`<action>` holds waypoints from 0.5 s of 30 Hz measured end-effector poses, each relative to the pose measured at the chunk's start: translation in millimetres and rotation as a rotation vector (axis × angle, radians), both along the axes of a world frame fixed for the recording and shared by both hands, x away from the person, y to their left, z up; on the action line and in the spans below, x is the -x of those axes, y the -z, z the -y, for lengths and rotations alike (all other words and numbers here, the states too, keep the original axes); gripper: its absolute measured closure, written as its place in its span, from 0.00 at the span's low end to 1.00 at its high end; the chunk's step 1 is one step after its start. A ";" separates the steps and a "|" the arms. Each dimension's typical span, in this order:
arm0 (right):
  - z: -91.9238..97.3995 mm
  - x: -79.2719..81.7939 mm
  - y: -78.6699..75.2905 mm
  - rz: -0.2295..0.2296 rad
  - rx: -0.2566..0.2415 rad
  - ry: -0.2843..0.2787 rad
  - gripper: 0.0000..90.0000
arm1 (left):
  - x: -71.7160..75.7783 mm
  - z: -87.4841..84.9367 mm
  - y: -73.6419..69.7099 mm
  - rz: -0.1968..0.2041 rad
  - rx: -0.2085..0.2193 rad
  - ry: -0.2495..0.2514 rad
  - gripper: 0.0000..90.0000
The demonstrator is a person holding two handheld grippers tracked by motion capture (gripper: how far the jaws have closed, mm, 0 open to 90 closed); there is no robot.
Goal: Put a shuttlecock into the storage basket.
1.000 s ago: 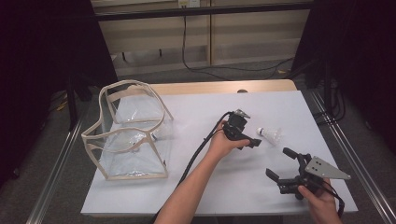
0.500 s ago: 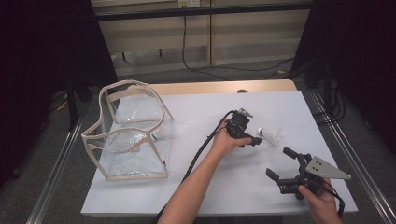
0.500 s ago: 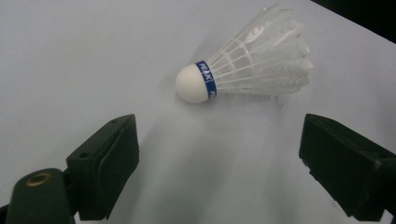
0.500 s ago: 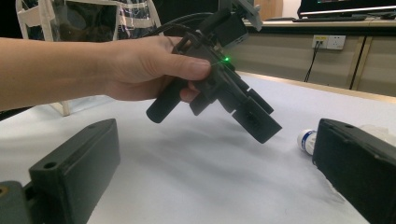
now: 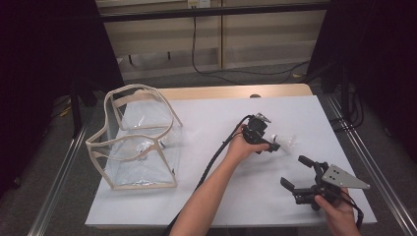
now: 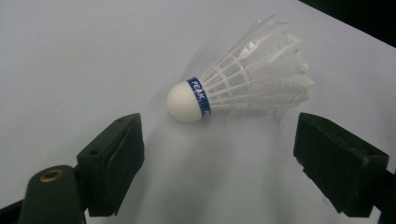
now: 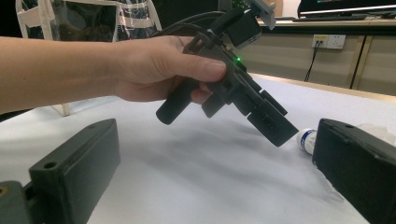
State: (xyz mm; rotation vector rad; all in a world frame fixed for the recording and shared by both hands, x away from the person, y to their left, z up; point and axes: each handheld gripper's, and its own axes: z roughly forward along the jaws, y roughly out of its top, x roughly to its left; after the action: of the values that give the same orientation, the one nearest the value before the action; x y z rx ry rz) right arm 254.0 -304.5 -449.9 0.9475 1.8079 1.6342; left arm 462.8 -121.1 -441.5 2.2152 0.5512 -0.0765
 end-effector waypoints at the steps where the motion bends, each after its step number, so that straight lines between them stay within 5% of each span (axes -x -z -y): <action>1: 0.0 0.1 0.0 0.000 -0.001 -0.001 0.01 | -0.1 0.4 -0.2 -0.007 0.006 0.003 0.18; 15: 0.7 0.2 0.0 -0.003 -0.003 0.002 0.01 | 2.7 20.1 -7.0 -0.031 0.015 -0.006 0.14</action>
State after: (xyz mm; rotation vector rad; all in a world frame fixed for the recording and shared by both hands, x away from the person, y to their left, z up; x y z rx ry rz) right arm 253.8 -305.2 -449.9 0.9536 1.8064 1.6348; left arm 460.1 -141.2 -434.6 2.2011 0.5730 -0.1116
